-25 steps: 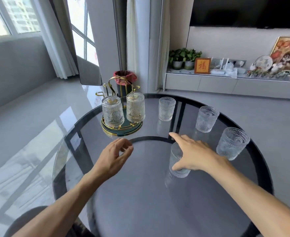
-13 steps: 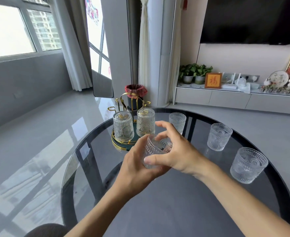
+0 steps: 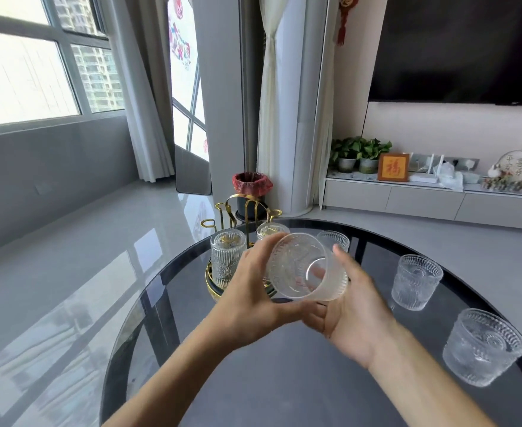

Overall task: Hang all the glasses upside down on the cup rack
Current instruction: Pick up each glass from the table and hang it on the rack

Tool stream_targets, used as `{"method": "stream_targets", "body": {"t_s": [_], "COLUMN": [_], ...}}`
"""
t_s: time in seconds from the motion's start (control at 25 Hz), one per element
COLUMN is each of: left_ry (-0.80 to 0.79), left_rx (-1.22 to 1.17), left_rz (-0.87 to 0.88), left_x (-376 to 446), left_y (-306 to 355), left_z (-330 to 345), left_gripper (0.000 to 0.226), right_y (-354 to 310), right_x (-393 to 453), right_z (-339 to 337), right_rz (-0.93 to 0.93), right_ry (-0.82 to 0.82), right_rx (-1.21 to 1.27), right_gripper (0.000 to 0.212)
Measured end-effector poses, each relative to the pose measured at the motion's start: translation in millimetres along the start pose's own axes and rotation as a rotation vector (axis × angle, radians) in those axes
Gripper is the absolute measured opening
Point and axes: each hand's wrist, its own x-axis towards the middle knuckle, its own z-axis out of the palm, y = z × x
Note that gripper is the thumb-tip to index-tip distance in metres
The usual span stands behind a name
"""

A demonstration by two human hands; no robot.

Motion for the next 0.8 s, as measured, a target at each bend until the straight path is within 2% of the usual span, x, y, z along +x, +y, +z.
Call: {"method": "stream_targets", "body": {"t_s": [0.08, 0.16, 0.24, 0.32, 0.4, 0.48, 0.56, 0.8], "left_ry": [-0.114, -0.043, 0.097, 0.067, -0.022, -0.045, -0.006, -0.063], "left_rx": [0.064, 0.123, 0.431, 0.788, 0.973, 0.953, 0.917, 0.856], "left_rz": [-0.082, -0.132, -0.120, -0.117, -0.144, -0.147, -0.079, -0.043], "left_x": [24, 53, 87, 114, 124, 123, 123, 128], "left_y": [-4, -9, -22, -38, -53, -63, -70, -68], "left_z": [-30, -57, -72, -73, -66, -63, -63, -71], "left_gripper": [0.074, 0.060, 0.053, 0.053, 0.054, 0.056, 0.053, 0.049], "right_y": [-25, -52, -74, -86, -94, -100, -103, -105], "right_x": [11, 25, 43, 67, 93, 115, 134, 157], "right_z": [2, 5, 16, 24, 30, 32, 31, 23], "right_rz": [-0.124, -0.269, -0.459, -0.682, -0.840, -0.921, -0.950, -0.904], "right_ry": [0.133, 0.260, 0.369, 0.433, 0.427, 0.435, 0.453, 0.381], "right_rx": [-0.043, -0.127, -0.325, -0.561, -0.760, -0.907, -0.995, -1.272], "right_gripper": [0.056, 0.052, 0.041, 0.035, 0.039, 0.042, 0.041, 0.045]}}
